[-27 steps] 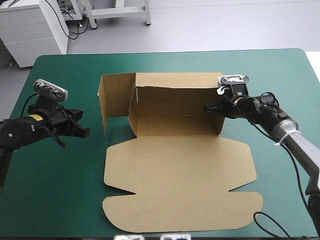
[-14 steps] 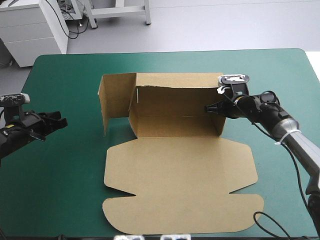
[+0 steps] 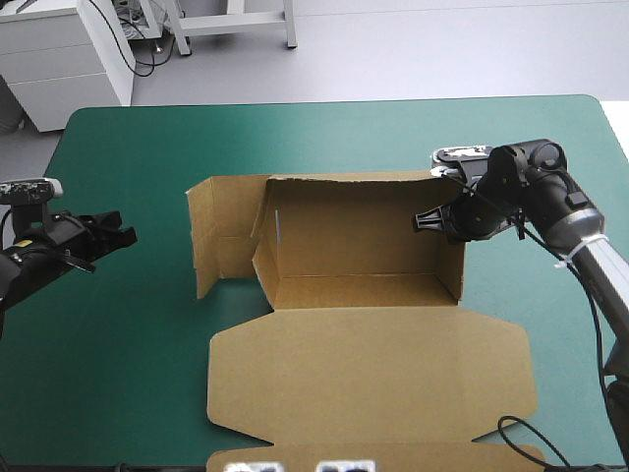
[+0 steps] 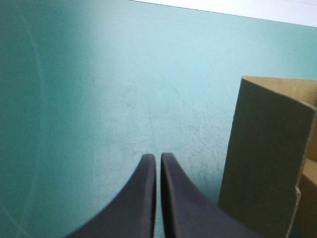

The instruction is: Fold the box

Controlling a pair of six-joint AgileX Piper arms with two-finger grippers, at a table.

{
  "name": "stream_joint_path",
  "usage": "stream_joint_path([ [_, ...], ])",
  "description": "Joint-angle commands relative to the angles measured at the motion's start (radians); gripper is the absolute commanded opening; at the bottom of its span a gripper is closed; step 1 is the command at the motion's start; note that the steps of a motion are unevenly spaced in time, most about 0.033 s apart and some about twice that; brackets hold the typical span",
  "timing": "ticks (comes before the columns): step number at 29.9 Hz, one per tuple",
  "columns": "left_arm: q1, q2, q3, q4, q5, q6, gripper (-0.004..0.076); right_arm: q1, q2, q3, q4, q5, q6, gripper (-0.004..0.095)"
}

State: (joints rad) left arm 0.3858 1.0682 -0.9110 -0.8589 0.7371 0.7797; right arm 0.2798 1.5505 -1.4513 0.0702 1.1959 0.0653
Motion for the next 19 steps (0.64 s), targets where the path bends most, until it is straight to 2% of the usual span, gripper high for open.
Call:
stream_joint_path([
  [1,-0.006,-0.017,-0.024,-0.050,-0.036,0.003,0.0013,-0.005,-0.044,-0.060,0.000,0.051,-0.001,-0.0013],
  [8,-0.006,-0.017,-0.024,-0.050,-0.027,0.003,0.0012,-0.005,0.030,-0.060,-0.044,0.029,0.001,-0.0013],
  [16,-0.006,-0.017,-0.024,-0.052,-0.025,0.029,0.0012,-0.005,0.139,-0.062,-0.064,-0.180,0.016,-0.0014],
  [19,-0.006,-0.017,-0.024,-0.052,-0.025,0.029,0.0012,-0.005,0.177,-0.074,-0.064,-0.227,0.018,-0.0013],
])
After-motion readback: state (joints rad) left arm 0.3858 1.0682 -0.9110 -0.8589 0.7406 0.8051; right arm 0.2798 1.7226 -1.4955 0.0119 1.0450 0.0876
